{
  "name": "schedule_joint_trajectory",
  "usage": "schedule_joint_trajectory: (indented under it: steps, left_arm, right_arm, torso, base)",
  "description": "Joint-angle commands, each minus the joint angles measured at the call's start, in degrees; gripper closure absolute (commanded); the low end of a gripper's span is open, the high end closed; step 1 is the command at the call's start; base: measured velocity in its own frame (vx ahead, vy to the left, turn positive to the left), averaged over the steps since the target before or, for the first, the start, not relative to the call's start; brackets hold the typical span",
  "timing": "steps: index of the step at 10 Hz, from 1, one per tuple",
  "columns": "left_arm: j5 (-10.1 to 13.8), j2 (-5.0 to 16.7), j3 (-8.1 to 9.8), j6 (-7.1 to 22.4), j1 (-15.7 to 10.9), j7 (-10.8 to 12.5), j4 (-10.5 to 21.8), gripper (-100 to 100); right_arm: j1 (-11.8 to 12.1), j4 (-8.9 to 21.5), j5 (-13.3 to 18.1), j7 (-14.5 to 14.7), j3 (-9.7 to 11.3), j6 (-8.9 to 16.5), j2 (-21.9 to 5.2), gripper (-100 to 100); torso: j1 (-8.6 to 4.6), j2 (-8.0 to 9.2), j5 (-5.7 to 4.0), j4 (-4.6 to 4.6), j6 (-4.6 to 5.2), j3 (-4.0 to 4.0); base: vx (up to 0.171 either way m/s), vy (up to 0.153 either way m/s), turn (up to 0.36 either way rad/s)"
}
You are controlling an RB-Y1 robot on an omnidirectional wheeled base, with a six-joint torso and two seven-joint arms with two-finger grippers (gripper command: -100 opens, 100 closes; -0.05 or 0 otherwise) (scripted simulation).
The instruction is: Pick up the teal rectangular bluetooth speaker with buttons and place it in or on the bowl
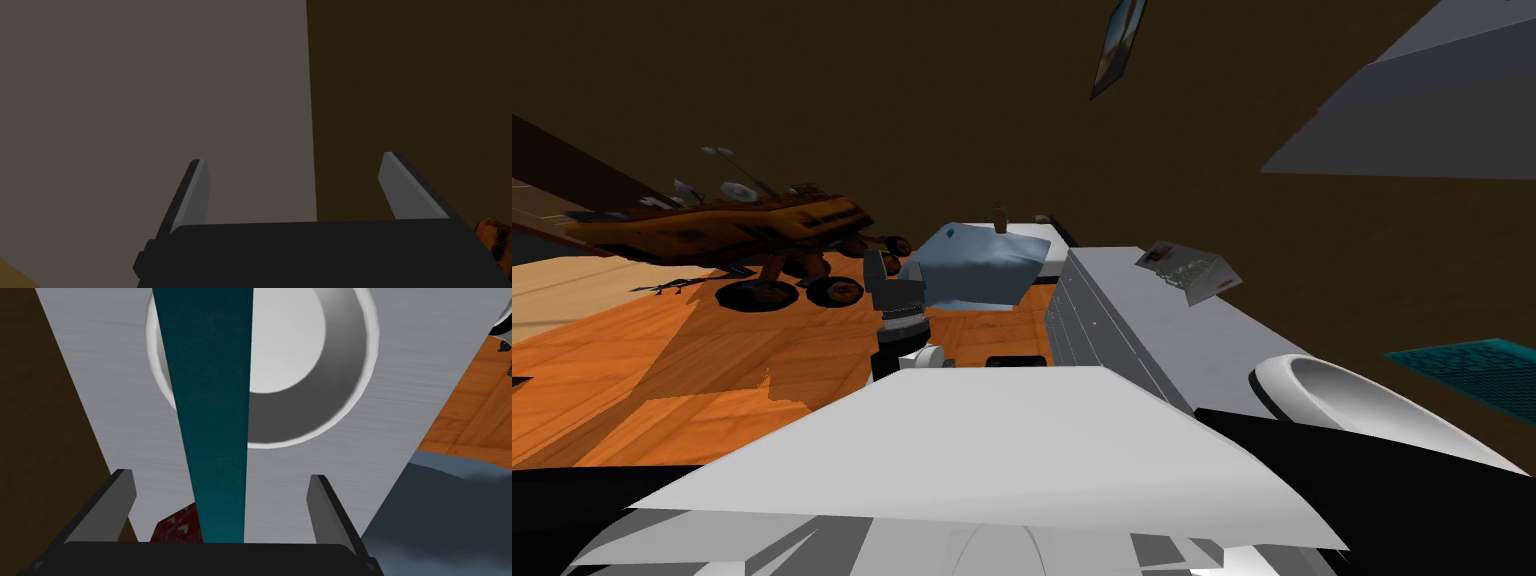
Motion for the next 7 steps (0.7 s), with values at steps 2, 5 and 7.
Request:
schedule_joint_trajectory:
  steps: [2, 5, 7]
  left_arm:
    - [0.0, 0.0, 0.0, 0.0, 0.0, 0.0, 0.0, 0]
    - [0.0, 0.0, 0.0, 0.0, 0.0, 0.0, 0.0, 0]
    - [0.0, 0.0, 0.0, 0.0, 0.0, 0.0, 0.0, 0]
  right_arm:
    - [0.0, 0.0, 0.0, 0.0, 0.0, 0.0, 0.0, -100]
    - [-0.3, -0.5, -0.1, -0.4, 0.8, -1.7, -2.3, -100]
    - [-0.7, -1.1, -0.1, -0.9, 1.5, -3.5, -4.6, -100]
  torso:
    - [0.01, -0.01, 0.0, 0.0, 0.0, -0.01]
    - [0.02, -0.01, 0.01, 0.0, 0.0, -0.01]
    - [-0.19, -0.02, -0.02, -0.01, -0.01, -0.01]
  base:
    - [0.0, 0.0, 0.0]
    - [-0.002, -0.014, 0.056]
    - [-0.004, -0.083, 0.117]
